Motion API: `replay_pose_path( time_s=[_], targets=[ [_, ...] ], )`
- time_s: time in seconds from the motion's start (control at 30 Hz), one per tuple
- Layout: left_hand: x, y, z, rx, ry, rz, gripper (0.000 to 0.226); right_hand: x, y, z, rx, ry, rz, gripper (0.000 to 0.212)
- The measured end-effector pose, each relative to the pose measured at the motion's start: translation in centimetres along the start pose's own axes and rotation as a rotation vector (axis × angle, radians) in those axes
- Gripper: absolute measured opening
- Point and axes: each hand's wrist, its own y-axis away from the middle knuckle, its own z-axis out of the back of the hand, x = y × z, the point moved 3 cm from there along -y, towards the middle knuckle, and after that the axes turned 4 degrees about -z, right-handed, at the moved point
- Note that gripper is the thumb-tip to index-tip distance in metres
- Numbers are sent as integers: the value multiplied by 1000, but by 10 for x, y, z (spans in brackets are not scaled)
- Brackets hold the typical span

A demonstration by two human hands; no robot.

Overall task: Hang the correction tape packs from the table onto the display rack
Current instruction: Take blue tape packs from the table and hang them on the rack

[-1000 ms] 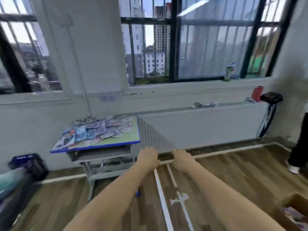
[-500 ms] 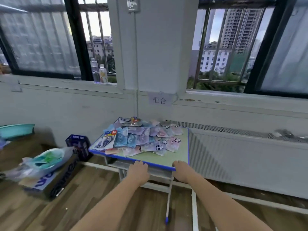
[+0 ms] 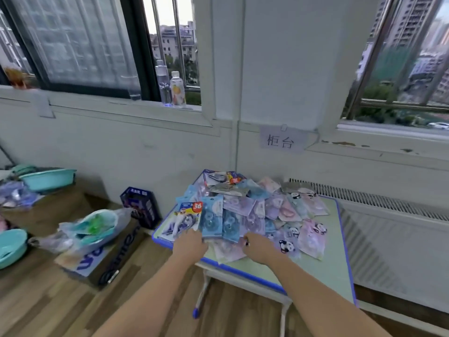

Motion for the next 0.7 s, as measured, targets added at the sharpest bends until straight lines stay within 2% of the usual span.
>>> replay_pose_path(
  time_s=[0.1,0.17,0.23,0.4,0.53,0.7],
  targets=[
    [37,-41,10,-50,30,93,52,34,-45,-3,-8,-62,-23,30],
    [60,-69,9,-70,60,145,58,50,-76,-7,-30,-122,-69,14],
    [72,-83,6,-52,156,192,66,59,-94,-10,-46,-171,-120,11],
    [84,-108,-11,-12,339,261,78,70,-130,-20,-110,-232,-229,32],
    [82,-112,-22,-90,485,307,71,74,-148,-29,-105,-235,-271,35],
    [78,-112,-25,-99,559,413,86,79,-152,-32,-110,-221,-348,49]
  ],
)
